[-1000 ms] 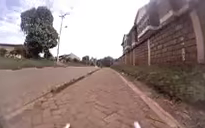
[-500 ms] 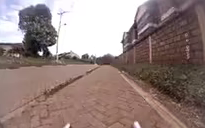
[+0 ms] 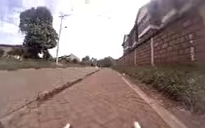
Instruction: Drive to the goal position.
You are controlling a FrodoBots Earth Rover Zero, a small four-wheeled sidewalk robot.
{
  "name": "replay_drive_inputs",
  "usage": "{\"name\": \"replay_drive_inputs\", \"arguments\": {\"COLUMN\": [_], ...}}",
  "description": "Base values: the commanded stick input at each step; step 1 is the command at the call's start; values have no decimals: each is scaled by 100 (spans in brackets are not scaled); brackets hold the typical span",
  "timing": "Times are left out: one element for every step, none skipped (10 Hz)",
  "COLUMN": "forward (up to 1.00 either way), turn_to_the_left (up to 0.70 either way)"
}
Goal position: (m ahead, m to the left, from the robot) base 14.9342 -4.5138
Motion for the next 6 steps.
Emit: {"name": "replay_drive_inputs", "arguments": {"forward": [50,50,50,50,50,50], "turn_to_the_left": [0,0,0,0,0,0]}}
